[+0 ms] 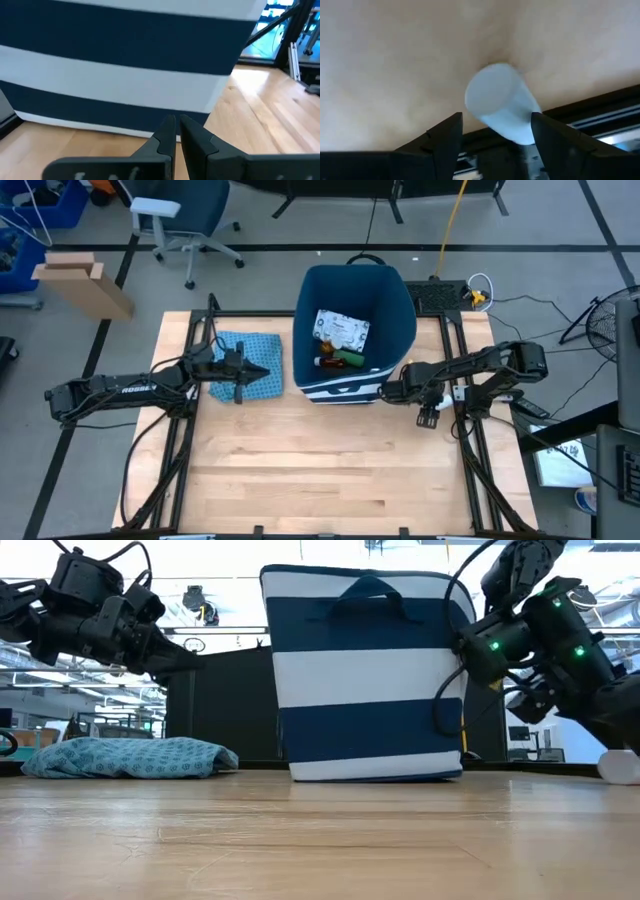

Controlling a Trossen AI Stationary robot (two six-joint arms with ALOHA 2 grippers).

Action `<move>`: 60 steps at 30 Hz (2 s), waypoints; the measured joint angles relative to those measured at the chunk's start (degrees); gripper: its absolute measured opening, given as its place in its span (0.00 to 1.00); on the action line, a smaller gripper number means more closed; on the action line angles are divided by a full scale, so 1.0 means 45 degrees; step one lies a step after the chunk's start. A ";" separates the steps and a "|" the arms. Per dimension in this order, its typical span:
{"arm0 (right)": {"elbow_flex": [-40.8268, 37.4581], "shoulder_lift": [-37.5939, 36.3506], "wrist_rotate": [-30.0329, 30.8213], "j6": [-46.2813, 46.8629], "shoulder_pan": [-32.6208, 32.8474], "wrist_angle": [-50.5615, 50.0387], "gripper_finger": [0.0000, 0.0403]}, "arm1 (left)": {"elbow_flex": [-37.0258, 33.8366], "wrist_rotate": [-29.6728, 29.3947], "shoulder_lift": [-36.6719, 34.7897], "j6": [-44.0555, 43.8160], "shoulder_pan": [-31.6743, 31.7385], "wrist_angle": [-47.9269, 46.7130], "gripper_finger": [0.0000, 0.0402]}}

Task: Pick & place medical supplies in basket/bin
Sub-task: Put the white pill bottle into the blue bin

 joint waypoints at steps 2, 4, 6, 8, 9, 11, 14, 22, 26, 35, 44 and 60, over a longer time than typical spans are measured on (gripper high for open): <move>-0.0010 0.0017 -0.0577 0.0064 0.0000 -0.0010 0.57 | 0.0000 -0.0002 -0.0005 -0.0167 0.0000 0.0163 0.06; -0.0010 0.0039 -0.0624 0.0067 0.0000 0.0113 0.57 | 0.0000 0.0004 0.0000 -0.0250 0.0000 0.0329 0.06; -0.0047 0.0044 -0.0352 0.0159 0.0000 0.0318 0.55 | 0.0000 0.0003 -0.0005 -0.0338 0.0000 0.0430 0.06; -0.0250 0.0044 -0.0621 0.0152 0.0000 0.0767 0.54 | 0.0000 0.0003 0.0000 -0.0417 0.0000 0.0391 0.06; -0.0385 0.0044 -0.0950 0.0160 0.0000 0.0929 0.54 | 0.0000 0.0003 -0.0002 -0.0418 0.0000 0.0393 0.06; -0.0671 0.0056 -0.1390 0.0276 0.0013 0.1051 0.53 | 0.0000 0.0008 -0.0005 -0.0418 0.0000 0.0399 0.06; -0.0813 0.0088 -0.1406 0.0667 0.0255 0.1139 0.52 | 0.0000 0.0012 -0.0005 -0.0301 0.0000 0.0396 0.06; -0.0715 0.0112 -0.2028 0.1271 0.0808 0.1163 0.52 | 0.0000 0.0012 -0.0005 -0.0264 0.0000 0.0362 0.06; -0.0201 0.0107 -0.1535 0.1809 0.0835 0.0664 0.52 | 0.0000 0.0012 -0.0005 -0.0265 0.0002 0.0367 0.06; 0.1679 0.0105 0.0385 0.1627 0.0942 -0.1979 0.54 | 0.0000 0.0008 -0.0004 -0.0258 0.0002 0.0368 0.06; 0.1739 0.0077 0.0303 0.0530 0.0458 -0.1350 0.78 | 0.0000 0.0008 -0.0005 -0.0179 0.0002 0.0365 0.06; -0.0078 0.0044 0.0739 0.0942 0.0282 -0.0733 0.83 | 0.0000 -0.0002 -0.0004 0.0080 0.0001 0.0401 0.06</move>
